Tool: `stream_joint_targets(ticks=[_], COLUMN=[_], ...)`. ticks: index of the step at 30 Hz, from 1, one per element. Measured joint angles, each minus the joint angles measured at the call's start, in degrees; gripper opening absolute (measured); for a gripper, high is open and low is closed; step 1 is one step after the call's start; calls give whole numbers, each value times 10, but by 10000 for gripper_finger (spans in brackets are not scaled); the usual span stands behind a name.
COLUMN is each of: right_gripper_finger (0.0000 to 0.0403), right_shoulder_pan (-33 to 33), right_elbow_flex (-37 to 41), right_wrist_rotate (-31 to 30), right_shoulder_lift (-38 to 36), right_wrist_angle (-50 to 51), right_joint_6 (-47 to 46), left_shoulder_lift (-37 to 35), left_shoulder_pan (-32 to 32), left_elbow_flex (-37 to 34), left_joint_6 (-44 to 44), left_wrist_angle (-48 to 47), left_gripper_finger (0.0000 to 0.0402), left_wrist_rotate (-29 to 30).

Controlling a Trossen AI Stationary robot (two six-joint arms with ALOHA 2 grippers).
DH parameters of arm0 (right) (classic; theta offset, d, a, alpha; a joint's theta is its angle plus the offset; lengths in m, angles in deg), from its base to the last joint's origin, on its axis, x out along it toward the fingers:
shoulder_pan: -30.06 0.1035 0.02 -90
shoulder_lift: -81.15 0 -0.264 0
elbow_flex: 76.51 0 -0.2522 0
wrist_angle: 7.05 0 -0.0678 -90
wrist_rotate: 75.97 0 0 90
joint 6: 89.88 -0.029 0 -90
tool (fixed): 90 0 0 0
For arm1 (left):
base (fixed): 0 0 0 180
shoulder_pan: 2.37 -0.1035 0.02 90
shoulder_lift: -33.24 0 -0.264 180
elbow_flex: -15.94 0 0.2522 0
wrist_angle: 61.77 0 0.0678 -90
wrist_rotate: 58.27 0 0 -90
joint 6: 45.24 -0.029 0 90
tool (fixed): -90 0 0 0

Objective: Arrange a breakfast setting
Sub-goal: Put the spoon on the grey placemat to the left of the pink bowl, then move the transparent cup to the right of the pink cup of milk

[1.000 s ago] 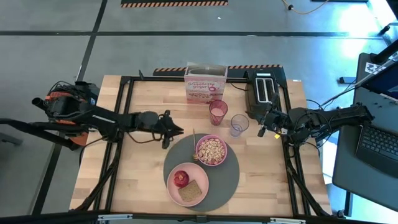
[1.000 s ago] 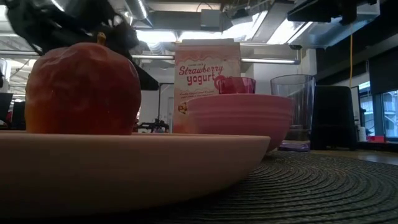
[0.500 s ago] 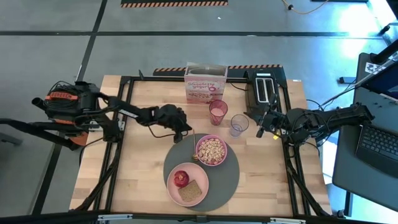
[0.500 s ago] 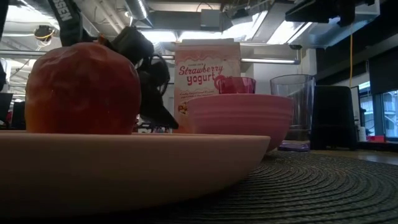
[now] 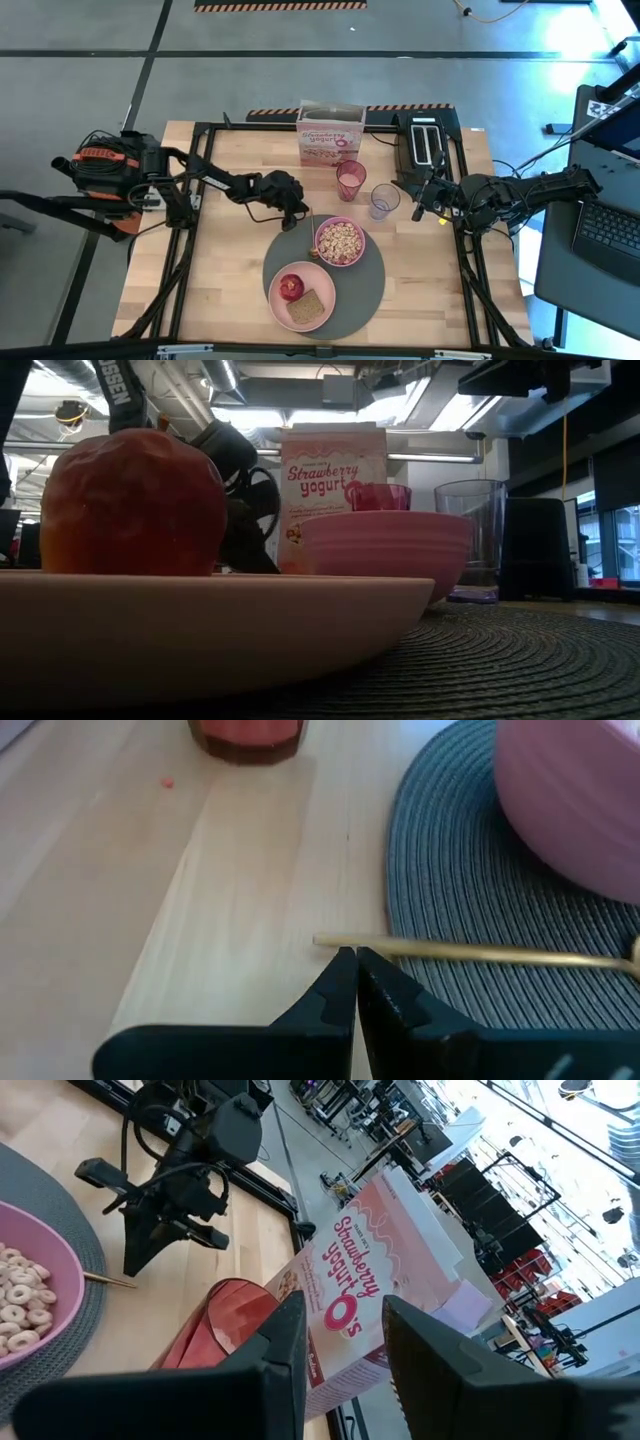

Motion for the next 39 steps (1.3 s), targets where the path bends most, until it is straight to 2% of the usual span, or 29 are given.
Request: stream_joint_targets(ticks=[9,24,30,33,36,39], right_gripper_finger=[104,104,104,104,104,104], right_shoulder_pan=[0,0,0,0,0,0], right_elbow_flex=[0,0,0,0,0,1], right_wrist_rotate=[-1,0,0,1,34,82], right_shoulder_lift=[0,0,0,0,0,0], right_wrist_angle=[2,5,5,5,3,-19], right_joint_6=[0,0,0,0,0,-1], left_shoulder_lift=[32,20,-58,-114,-173,-241], left_shoulder_pan=[0,0,0,0,15,43], left_elbow_flex=[34,34,34,34,34,24], left_joint_6=[-16,-20,-37,-39,-41,-58], left_wrist_angle=[-13,-21,-36,-80,-122,-122], left_gripper_finger=[4,4,4,4,4,4], left_wrist_rotate=[1,0,12,17,31,49])
